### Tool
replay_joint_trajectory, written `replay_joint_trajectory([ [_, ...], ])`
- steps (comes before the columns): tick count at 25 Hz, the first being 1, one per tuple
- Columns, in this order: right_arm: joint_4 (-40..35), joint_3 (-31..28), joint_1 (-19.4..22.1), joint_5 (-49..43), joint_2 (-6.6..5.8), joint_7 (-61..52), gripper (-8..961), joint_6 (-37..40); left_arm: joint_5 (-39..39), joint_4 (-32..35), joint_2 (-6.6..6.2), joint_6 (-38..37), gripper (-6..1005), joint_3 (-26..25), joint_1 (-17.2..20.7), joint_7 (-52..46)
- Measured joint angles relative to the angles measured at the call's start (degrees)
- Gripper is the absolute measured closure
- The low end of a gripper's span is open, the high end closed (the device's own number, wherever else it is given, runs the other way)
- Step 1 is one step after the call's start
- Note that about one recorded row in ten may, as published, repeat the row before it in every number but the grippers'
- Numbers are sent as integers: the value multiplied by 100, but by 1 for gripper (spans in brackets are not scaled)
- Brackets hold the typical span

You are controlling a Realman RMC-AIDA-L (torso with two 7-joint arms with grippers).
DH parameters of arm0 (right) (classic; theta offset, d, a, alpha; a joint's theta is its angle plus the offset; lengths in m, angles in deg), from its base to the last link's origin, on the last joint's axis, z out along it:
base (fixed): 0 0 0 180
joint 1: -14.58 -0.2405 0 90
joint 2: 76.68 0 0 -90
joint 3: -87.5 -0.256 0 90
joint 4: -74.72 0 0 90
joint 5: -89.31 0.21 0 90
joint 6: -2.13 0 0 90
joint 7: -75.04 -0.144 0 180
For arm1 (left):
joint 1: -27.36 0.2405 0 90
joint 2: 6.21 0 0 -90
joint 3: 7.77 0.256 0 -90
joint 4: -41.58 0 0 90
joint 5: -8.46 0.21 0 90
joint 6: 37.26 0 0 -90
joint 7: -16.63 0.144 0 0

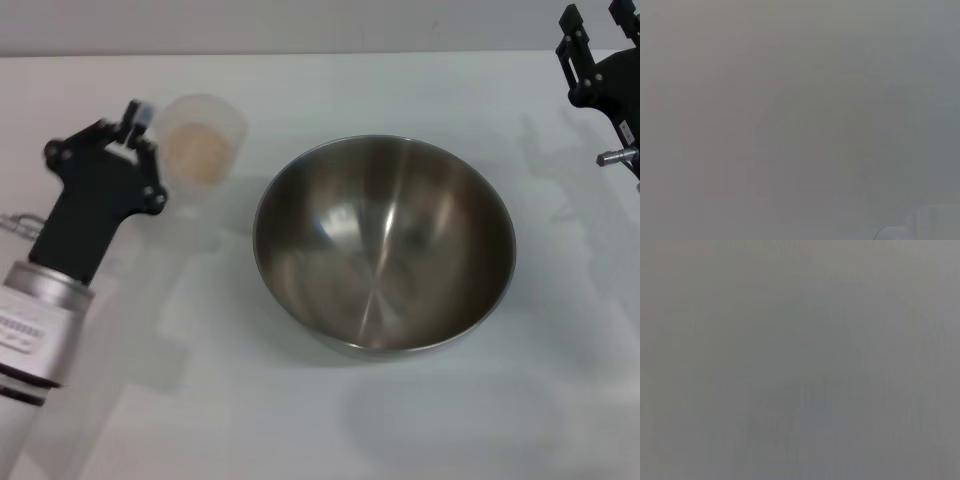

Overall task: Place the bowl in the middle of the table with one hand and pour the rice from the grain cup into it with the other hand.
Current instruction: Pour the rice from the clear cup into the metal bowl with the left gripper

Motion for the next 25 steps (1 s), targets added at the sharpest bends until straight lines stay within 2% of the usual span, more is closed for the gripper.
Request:
replay_joint_trajectory([
  [1, 0, -5, -6, 0, -3, 3, 446, 3, 0, 0, 0, 0, 973, 0, 0, 0],
  [2, 0, -8, -14, 0, -5, 6, 446, 6, 29, -140, 1, -218, 973, 131, -210, 1274],
  [4, 0, -10, -28, 0, -6, 9, 446, 13, 225, -258, 3, -234, 973, 261, -362, 2309],
  [5, 0, -11, -31, 0, -6, 10, 446, 14, 225, -258, 3, -234, 974, 261, -362, 2309],
  [7, -3, -12, -33, 0, -7, 11, 446, 16, 623, -371, 7, -171, 974, 282, -456, 3252],
  [11, -14, -13, -42, 0, -7, 13, 446, 20, 1165, -495, 9, -73, 975, 283, -517, 4419],
  [14, -18, -16, -43, 0, -7, 14, 445, 27, 1377, -517, 9, 4, 975, 284, -552, 4855],
  [15, -20, -18, -44, 0, -7, 15, 445, 28, 1585, -554, 9, 196, 975, 283, -602, 5379],
  [19, -29, -23, -44, 0, -7, 17, 445, 28, 1761, -720, 9, 740, 974, 275, -661, 6580],
  [25, -38, -9, -44, 0, -7, 20, 445, 28, 1800, -809, 9, 845, 974, 284, -687, 7746],
])
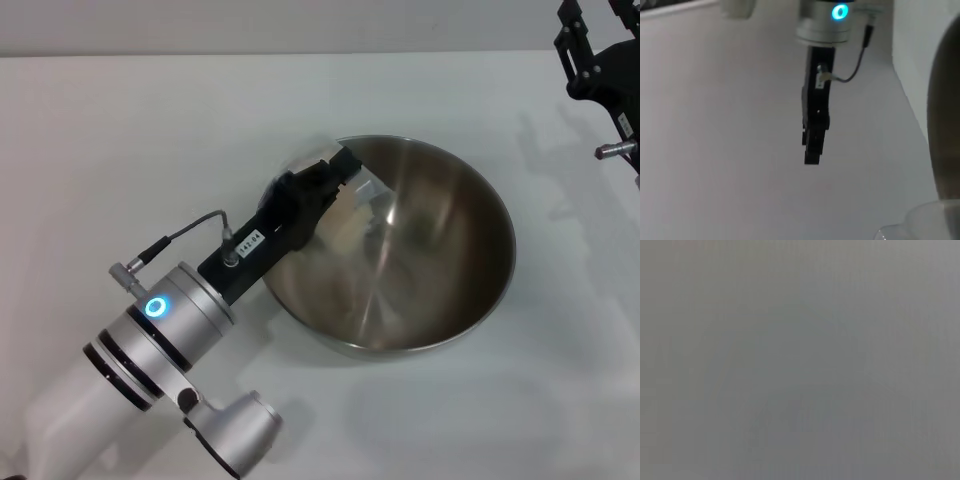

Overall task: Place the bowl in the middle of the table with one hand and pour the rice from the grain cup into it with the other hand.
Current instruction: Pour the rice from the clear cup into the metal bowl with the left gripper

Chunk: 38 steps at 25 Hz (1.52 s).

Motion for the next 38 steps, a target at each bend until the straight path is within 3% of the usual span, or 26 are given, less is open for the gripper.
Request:
replay_joint_trajectory([
  [12, 1, 22, 8, 0, 0, 0, 445, -2, 0, -75, 0, 0, 974, 194, 37, 1894],
  [25, -9, 40, 39, 0, 9, 0, 445, 44, -12, -107, 0, -5, 974, 266, 62, 2305],
  [28, -8, 40, 45, 0, 9, 0, 445, 63, -48, -190, -1, -56, 974, 185, 106, 1812],
  [31, -9, 40, 45, 0, 10, 0, 445, 66, -59, -417, 0, -222, 974, -124, 251, 533],
  [33, -11, 40, 45, 0, 9, 0, 445, 71, -63, -586, 1, -309, 974, -463, 379, -556],
  [34, -14, 39, 44, 0, 10, -1, 445, 75, -75, -703, 0, -356, 974, -881, 523, -1856],
  [35, -14, 39, 44, 0, 10, -1, 445, 75, -75, -703, 0, -356, 974, -881, 523, -1856],
  [38, -15, 40, 44, 0, 9, -19, 445, 77, -220, -753, 1, -334, 973, -1433, 661, -3811],
])
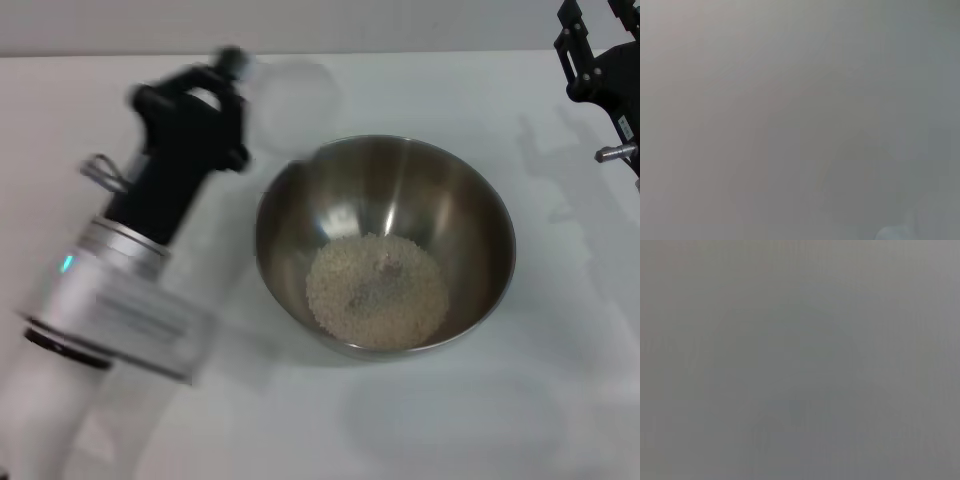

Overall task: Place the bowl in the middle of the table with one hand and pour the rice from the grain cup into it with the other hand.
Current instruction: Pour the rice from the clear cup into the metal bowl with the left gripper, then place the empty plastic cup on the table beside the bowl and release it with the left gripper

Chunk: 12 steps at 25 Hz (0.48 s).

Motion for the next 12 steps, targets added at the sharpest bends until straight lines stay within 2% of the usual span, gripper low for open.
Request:
replay_joint_trajectory([
  [2, -5, 0, -4, 0, 0, -9, 445, 1, -733, 183, -9, 308, 973, -266, -21, -2037],
  [3, -10, 0, -6, -1, 0, -13, 445, 1, -733, 183, -9, 308, 973, -266, -21, -2037],
  [5, -35, 0, -2, -1, 0, -19, 445, 1, -1250, 428, -10, 722, 973, -287, -130, -3036],
  [12, -44, 0, 1, 0, 0, -27, 445, 54, -1583, 625, -7, 1504, 975, -404, -189, -3834],
])
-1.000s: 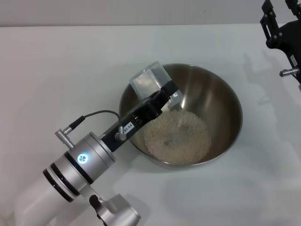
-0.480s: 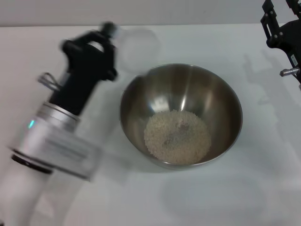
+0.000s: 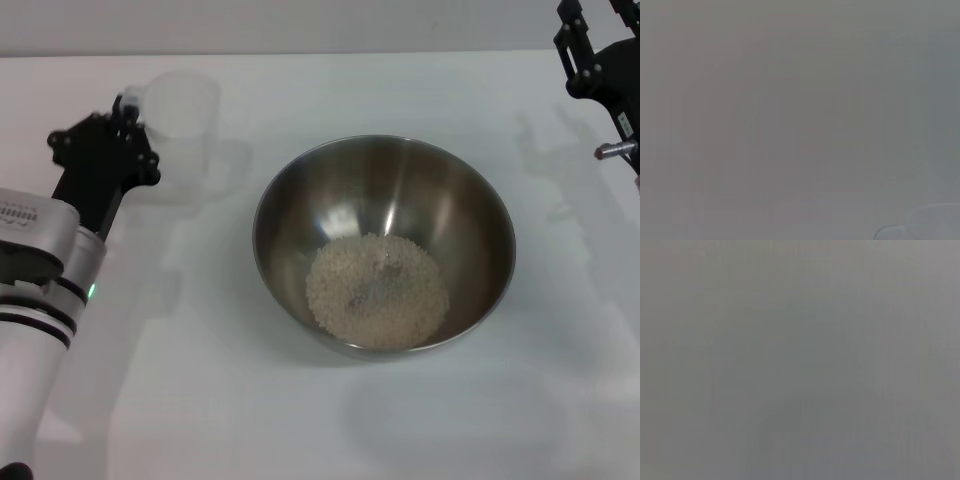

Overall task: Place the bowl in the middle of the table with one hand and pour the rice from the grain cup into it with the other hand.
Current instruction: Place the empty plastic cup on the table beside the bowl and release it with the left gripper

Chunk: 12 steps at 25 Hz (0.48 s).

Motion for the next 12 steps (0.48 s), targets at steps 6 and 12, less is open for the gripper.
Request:
replay_joint_trajectory([
  [6, -1, 0, 0, 0, 0, -3, 445, 24, -103, 117, -2, 504, 974, -96, -16, -406],
  [12, -1, 0, 0, 0, 0, -4, 445, 26, -114, 178, -3, 786, 973, -100, -72, -485],
])
